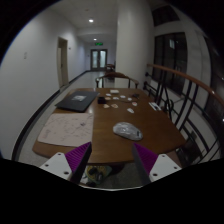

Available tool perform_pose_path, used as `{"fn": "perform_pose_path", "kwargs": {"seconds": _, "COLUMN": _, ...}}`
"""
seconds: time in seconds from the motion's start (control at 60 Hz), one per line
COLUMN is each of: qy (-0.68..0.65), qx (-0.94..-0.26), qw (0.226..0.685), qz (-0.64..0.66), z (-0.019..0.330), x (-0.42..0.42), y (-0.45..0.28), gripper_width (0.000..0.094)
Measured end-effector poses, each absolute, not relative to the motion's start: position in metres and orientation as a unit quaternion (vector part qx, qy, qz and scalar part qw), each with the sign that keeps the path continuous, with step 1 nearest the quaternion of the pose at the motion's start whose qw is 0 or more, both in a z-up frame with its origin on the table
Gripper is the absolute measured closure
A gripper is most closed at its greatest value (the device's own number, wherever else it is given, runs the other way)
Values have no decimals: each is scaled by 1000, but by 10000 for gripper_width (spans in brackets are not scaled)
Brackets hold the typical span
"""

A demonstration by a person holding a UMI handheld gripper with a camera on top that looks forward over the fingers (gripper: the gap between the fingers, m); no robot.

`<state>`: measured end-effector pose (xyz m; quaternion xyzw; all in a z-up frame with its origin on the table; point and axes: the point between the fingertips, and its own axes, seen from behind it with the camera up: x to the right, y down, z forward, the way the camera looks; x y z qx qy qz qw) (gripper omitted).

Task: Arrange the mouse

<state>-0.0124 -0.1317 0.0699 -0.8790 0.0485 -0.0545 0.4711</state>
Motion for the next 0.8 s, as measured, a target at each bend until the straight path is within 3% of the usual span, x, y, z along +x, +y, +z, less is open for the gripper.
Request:
{"fn": "perform_pose_path", "kwargs": {"seconds": 0.35, "qy": 64, "qx": -910, "qw": 407, "qz": -50, "z": -17, "x": 80, "y": -54, "gripper_width": 93}}
{"fn": "perform_pose_path", "kwargs": {"seconds": 0.7, "qy": 65, "qx": -906, "qw": 416, "qz": -33, "z": -19, "x": 112, "y": 21, "gripper_width": 94}}
{"fn": "perform_pose_path", "kwargs": {"seconds": 0.8, "qy": 78, "qx": -897, "qw": 433, "qz": -41, "z": -19, "x": 126, "y": 34, "gripper_width": 153}}
